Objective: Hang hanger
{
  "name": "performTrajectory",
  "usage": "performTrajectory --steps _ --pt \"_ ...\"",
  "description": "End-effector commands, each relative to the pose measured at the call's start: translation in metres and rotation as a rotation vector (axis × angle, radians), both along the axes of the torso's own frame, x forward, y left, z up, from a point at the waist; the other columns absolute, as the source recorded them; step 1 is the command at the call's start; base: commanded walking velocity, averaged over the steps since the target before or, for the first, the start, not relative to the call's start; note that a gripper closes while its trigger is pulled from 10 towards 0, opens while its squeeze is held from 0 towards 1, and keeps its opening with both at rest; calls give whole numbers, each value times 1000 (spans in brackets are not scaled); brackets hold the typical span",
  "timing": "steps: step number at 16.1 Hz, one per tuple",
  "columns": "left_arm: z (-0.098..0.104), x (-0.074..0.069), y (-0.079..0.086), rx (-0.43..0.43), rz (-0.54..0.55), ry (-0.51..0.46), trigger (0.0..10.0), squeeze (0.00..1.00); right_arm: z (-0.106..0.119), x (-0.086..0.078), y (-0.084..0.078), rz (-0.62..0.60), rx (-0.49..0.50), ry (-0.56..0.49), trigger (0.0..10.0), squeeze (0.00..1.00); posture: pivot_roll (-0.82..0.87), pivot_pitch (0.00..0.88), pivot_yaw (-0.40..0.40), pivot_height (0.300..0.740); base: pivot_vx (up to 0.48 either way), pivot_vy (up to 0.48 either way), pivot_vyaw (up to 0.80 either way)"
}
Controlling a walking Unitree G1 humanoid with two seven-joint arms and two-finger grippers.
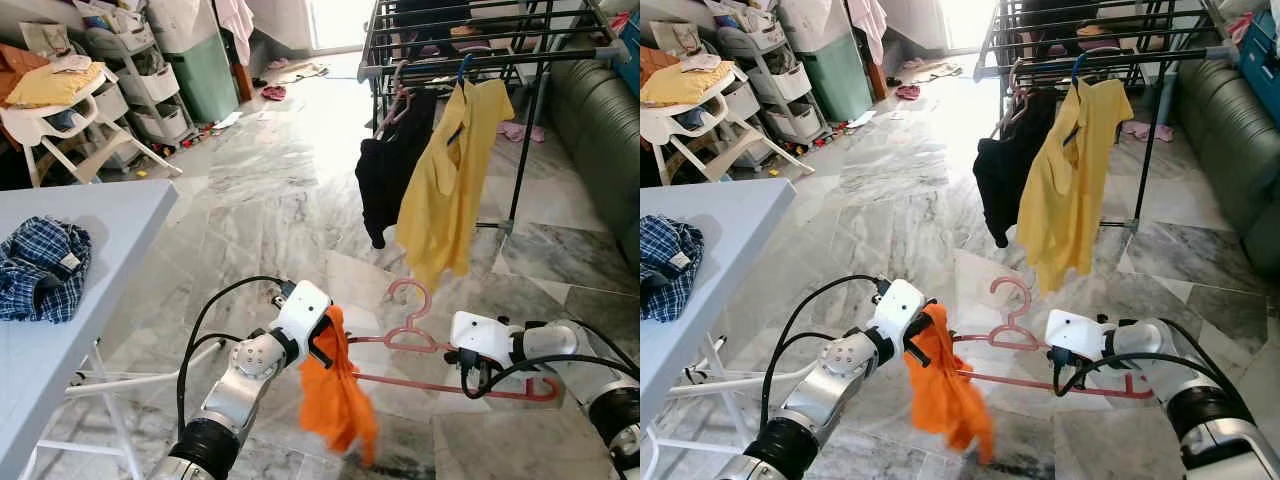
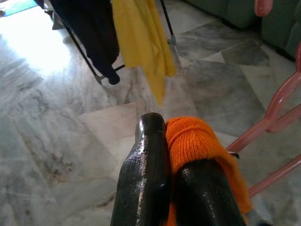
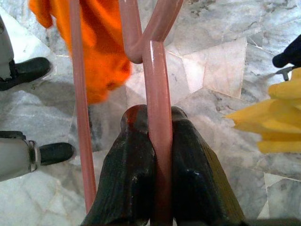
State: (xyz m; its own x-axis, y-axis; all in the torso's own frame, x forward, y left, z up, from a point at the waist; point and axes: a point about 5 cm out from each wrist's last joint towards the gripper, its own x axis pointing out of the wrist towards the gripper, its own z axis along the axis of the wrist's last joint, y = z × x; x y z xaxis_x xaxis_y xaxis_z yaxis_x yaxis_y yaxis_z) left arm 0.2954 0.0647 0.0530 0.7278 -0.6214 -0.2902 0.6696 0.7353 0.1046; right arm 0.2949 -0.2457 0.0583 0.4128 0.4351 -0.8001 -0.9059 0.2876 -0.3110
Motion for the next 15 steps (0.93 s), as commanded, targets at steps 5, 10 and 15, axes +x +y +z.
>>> performTrajectory --steps 5,10,15 --pt "16 7 -1 -37 -47 -55 10000 0 7 -1 4 25 38 -29 10000 0 -95 0 177 740 0 0 0" --pt "16 7 -1 -37 -47 -55 10000 0 7 -1 4 25 38 -29 10000 0 -95 0 177 740 0 0 0" --pt "16 7 -1 -37 -47 -55 10000 0 7 -1 4 25 38 -29 10000 0 -95 0 177 740 0 0 0"
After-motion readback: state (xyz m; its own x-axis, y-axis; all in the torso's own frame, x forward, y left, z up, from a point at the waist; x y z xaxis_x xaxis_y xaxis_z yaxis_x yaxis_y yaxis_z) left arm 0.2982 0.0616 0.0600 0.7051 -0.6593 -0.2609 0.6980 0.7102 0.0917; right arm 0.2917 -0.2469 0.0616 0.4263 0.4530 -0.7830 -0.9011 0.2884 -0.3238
